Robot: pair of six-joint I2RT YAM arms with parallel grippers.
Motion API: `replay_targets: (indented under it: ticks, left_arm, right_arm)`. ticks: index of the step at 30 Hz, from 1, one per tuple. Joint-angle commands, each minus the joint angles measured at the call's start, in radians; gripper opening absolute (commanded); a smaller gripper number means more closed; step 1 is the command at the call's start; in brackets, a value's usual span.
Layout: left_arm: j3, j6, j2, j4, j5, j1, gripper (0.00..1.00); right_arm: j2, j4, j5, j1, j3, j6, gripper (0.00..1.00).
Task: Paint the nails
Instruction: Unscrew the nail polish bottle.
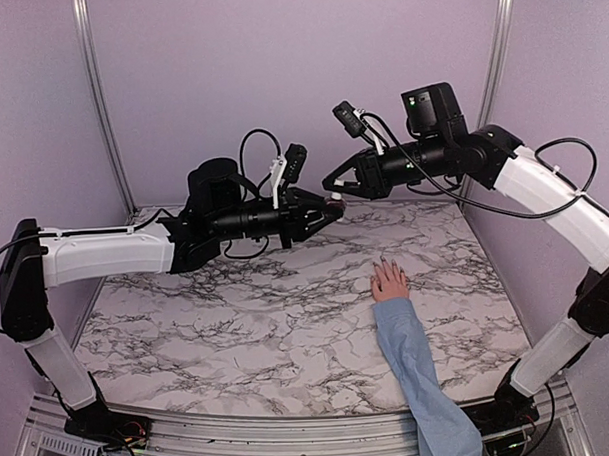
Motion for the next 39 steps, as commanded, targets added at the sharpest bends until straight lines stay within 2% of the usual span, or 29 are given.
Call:
replay_targets:
  ticks: [1, 13, 14, 16, 18, 21, 24, 30, 39]
  left_arm:
    - [0.065, -0.003, -0.005, 0.010, 0.149, -0.007, 0.00]
    - [0.086, -0.049, -0.013, 0.011, 0.230, -0.004, 0.00]
    - [0.082, -0.046, -0.016, 0.011, 0.231, -0.003, 0.00]
    - [0.064, -0.031, -0.031, 0.011, 0.199, -0.003, 0.00]
    - [0.045, -0.021, -0.046, 0.011, 0.154, -0.003, 0.00]
    - [0.021, 0.000, -0.062, 0.009, 0.077, -0.004, 0.00]
    - [-0.005, 0.025, -0.077, -0.003, -0.017, -0.003, 0.00]
    - [-0.038, 0.061, -0.093, -0.021, -0.107, -0.006, 0.00]
    - [-0.026, 0.103, -0.090, -0.059, -0.180, -0.010, 0.00]
  right_arm:
    - [-0.010, 0.001, -0.185, 0.014, 0.033, -0.137, 0.01]
    - [-0.038, 0.010, -0.271, 0.014, 0.027, -0.170, 0.00]
    - [-0.045, 0.017, -0.267, 0.014, 0.017, -0.170, 0.05]
    - [-0.056, 0.031, -0.223, 0.014, 0.004, -0.146, 0.31]
    - [-0.051, 0.029, -0.203, 0.014, 0.019, -0.118, 0.49]
    - [-0.052, 0.042, -0.166, 0.013, 0.017, -0.067, 0.57]
    - [-0.053, 0.063, -0.129, 0.012, -0.005, -0.016, 0.60]
    - [-0.050, 0.053, 0.003, 0.012, -0.041, 0.096, 0.61]
    - [-0.015, 0.041, 0.030, 0.011, 0.004, 0.174, 0.52]
